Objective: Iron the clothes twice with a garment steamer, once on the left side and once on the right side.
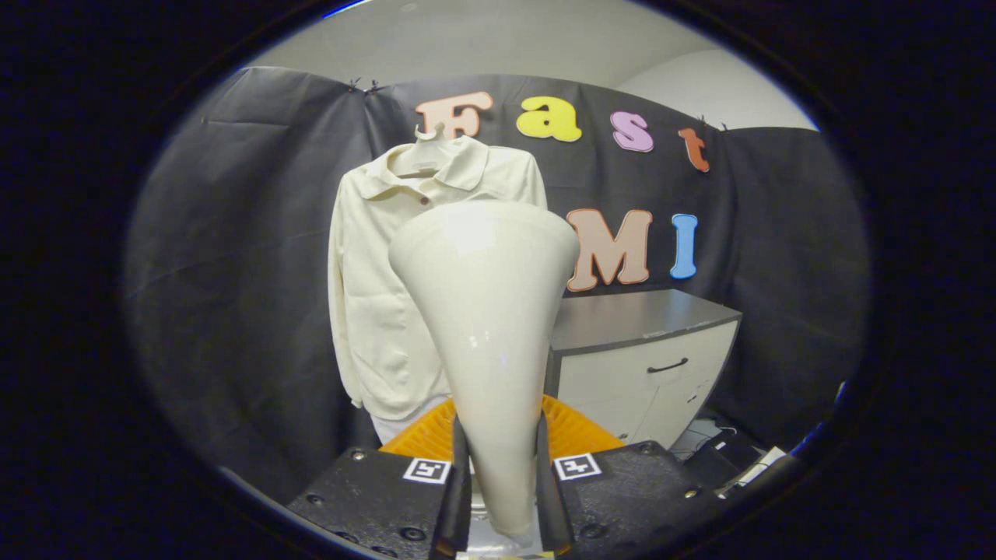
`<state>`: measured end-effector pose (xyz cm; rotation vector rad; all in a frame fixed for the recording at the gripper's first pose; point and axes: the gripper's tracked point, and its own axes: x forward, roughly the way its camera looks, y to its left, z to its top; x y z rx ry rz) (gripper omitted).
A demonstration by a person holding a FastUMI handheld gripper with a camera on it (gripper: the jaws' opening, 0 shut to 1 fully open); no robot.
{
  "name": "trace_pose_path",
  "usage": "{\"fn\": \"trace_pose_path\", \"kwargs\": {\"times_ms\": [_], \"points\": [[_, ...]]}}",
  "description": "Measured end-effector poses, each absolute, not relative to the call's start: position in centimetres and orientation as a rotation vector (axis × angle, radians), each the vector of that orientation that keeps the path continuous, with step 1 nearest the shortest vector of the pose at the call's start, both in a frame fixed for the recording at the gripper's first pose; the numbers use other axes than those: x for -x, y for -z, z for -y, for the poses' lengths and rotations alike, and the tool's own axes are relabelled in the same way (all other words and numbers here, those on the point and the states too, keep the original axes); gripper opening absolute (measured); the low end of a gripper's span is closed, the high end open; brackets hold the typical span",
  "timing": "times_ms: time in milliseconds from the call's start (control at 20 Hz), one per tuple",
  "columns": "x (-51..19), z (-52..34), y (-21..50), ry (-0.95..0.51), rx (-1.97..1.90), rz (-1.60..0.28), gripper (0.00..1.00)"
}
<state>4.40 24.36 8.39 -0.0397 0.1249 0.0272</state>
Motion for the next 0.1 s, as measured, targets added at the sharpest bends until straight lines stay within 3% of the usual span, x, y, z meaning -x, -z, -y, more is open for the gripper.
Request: {"fn": "trace_pose_path", "kwargs": {"times_ms": [100], "points": [[-3.82, -23.81, -8.39, -0.030, 0.033, -0.119, 0.34]]}}
